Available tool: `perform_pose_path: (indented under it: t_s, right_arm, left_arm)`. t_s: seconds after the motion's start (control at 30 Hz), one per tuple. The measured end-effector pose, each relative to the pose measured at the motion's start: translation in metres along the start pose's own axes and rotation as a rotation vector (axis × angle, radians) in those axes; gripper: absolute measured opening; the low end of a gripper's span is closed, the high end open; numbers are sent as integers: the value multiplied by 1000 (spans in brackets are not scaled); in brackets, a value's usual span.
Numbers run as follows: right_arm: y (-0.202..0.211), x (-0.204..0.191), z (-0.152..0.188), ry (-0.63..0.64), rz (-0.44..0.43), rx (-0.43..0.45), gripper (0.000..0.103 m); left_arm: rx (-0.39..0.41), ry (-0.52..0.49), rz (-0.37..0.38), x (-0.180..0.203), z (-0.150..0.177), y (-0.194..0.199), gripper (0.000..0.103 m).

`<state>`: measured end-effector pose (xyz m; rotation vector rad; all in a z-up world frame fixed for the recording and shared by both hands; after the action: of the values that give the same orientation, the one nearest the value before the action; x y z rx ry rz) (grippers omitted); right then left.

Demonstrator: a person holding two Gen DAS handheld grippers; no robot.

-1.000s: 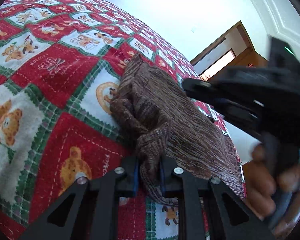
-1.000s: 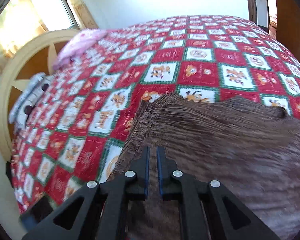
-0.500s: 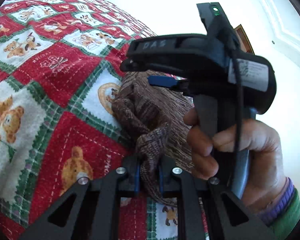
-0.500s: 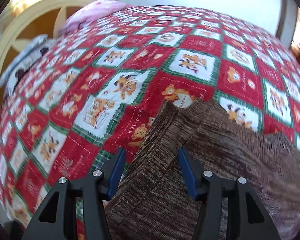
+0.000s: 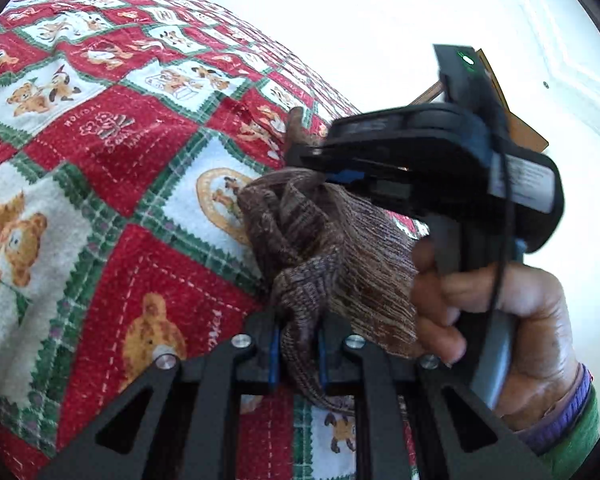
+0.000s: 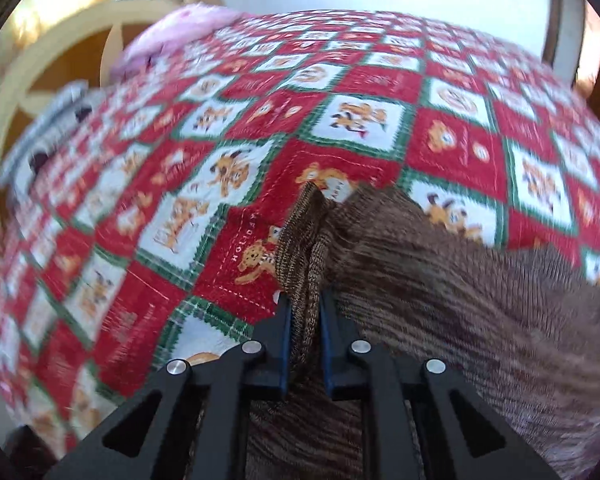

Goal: Fold small clothes

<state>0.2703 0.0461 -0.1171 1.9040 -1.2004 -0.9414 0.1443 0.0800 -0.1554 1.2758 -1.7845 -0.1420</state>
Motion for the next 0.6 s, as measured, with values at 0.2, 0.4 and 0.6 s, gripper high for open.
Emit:
perform_pose_path:
  t_s: [0.2, 0.4, 0.6]
  right_arm:
    - [36, 21, 4, -161, -126, 67, 12]
    - [71, 48, 6, -259, -186, 125, 12]
    - [105, 81, 14, -264, -141, 174, 12]
  left_arm:
    - [5, -32, 1, 7, -3, 0, 17]
    - [39, -189, -75, 33, -4, 11, 16]
    - [62, -376, -66, 84, -3, 22, 15]
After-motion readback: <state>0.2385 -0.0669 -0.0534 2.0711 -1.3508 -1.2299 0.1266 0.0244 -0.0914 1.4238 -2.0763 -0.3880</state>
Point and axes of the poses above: each gripper's, at about its wrist camera, not at the fingertips, and y roughly against the way its jaws point, x to its right, z to its underside, the point moved 8 cm from there along -y, roughly the way its jaws point, and after that the axes turned 6 degrees about -y, right-handed, at the moved point
